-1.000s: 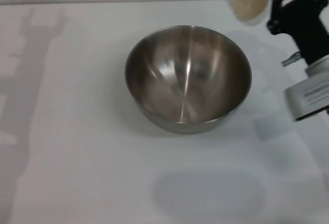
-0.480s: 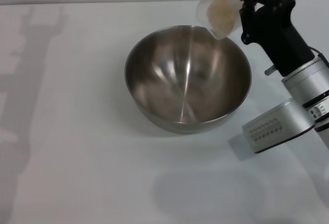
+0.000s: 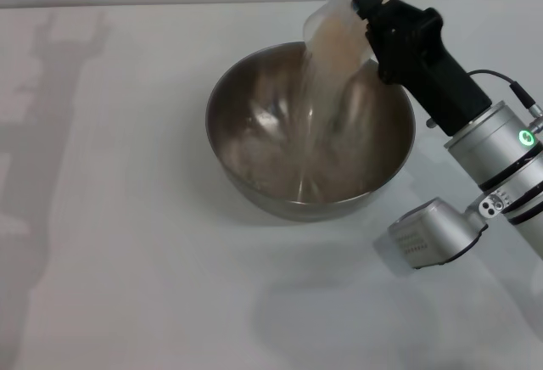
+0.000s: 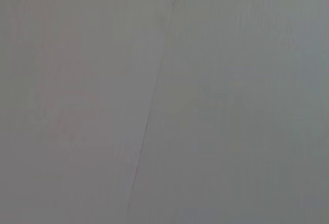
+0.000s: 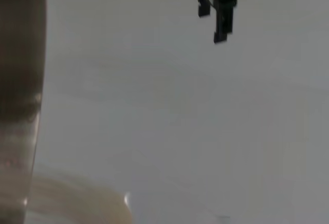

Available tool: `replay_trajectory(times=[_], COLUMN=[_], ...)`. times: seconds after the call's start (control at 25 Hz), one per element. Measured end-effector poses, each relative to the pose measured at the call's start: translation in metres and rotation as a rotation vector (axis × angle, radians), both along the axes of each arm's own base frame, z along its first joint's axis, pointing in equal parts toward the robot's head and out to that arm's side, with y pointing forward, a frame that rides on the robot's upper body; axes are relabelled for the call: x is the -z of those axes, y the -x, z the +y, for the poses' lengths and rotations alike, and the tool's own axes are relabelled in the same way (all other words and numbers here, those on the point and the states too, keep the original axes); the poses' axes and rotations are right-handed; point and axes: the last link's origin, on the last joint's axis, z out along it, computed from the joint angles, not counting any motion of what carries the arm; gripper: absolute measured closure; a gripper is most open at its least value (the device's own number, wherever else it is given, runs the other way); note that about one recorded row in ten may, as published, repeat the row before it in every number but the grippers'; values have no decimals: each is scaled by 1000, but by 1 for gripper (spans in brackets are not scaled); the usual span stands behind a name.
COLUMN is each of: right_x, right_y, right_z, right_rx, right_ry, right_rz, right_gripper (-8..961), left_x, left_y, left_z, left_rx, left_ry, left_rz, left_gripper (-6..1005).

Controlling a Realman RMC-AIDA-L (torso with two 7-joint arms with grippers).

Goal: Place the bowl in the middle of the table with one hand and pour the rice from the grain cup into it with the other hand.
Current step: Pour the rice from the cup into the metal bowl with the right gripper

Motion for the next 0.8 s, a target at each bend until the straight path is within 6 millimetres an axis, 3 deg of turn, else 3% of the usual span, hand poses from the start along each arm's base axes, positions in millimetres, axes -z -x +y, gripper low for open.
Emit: replay_trajectory(times=[0.8], right_x=[-1], right_y=[1], right_z=[-4], right_rx=[-174], right_ry=[-116], right_rz=[-245], right_gripper=[947], left_x=[-1], left_y=[6], left_z=[-4], left_rx=[-5], left_ry=[10], left_rz=[-42], left_gripper=[165])
